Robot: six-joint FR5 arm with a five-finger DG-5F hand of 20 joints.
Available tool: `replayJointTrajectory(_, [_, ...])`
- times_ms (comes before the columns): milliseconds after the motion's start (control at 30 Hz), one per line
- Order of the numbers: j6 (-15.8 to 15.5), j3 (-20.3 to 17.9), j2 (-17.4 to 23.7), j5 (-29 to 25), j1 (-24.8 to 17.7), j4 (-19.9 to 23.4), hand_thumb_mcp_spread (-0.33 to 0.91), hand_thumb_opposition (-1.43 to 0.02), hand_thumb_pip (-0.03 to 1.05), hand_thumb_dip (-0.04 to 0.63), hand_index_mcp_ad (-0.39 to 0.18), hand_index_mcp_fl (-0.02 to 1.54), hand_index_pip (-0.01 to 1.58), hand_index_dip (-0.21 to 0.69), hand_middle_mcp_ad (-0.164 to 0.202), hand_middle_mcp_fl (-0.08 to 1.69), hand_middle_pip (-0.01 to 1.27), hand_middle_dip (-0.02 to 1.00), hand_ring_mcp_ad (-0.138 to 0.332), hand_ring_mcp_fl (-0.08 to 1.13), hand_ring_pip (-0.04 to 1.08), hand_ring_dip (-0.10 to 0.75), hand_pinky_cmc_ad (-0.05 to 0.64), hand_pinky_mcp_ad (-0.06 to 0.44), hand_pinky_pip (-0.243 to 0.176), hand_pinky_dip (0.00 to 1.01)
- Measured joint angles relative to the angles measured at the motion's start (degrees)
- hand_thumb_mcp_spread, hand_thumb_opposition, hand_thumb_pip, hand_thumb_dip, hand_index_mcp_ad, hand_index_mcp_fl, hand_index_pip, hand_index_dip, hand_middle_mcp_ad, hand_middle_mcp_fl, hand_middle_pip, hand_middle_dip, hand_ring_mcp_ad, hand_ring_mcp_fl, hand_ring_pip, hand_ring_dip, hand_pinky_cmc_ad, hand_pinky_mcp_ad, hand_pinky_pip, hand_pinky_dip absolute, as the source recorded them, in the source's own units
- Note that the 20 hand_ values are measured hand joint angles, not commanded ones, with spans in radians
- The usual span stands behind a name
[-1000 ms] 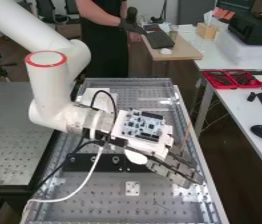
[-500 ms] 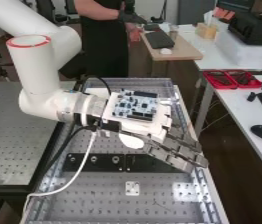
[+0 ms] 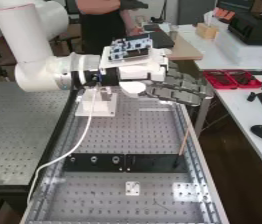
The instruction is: Grab the drill bit and place it in the clear container
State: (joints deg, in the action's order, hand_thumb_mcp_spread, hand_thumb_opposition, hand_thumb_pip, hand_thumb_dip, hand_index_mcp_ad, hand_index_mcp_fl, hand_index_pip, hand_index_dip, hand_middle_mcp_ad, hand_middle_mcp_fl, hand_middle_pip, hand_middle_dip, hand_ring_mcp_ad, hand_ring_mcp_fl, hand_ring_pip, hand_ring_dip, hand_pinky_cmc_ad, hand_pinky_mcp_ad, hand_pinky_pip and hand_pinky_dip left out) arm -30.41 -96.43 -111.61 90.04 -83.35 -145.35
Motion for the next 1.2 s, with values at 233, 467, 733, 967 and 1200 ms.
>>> replayJointTrajectory(233, [-0.33,-0.75,1.97,3.12,-2.68,1.27,0.72,-0.92,0.51,0.269,-0.138,0.57,1.32,0.281,0.082,0.38,0.13,0.22,0.213,0.11,0.09,0.024,0.312,0.188,-0.061,0.19])
replayJointTrajectory(467, [0.25,-0.93,2.45,6.08,-4.99,1.97,0.72,-0.92,0.51,0.269,-0.138,0.58,1.31,0.281,0.082,0.38,0.13,0.22,0.211,0.12,0.09,0.024,0.312,0.188,-0.061,0.19])
replayJointTrajectory(733, [2.16,-0.66,1.86,7.87,-7.11,2.38,0.72,-0.92,0.51,0.269,-0.138,0.58,1.31,0.281,0.082,0.39,0.13,0.22,0.215,0.13,0.09,0.024,0.312,0.188,-0.061,0.19])
replayJointTrajectory(967, [3.89,-0.06,0.33,8.78,-9.07,2.13,0.72,-0.92,0.51,0.269,-0.138,0.58,1.31,0.281,0.082,0.39,0.13,0.22,0.215,0.13,0.09,0.024,0.312,0.188,-0.061,0.19])
replayJointTrajectory(1200, [5.16,0.48,-1.60,9.06,-10.54,1.01,0.73,-0.92,0.51,0.269,-0.138,0.58,1.30,0.281,0.082,0.39,0.13,0.22,0.215,0.13,0.09,0.024,0.312,0.188,-0.061,0.19])
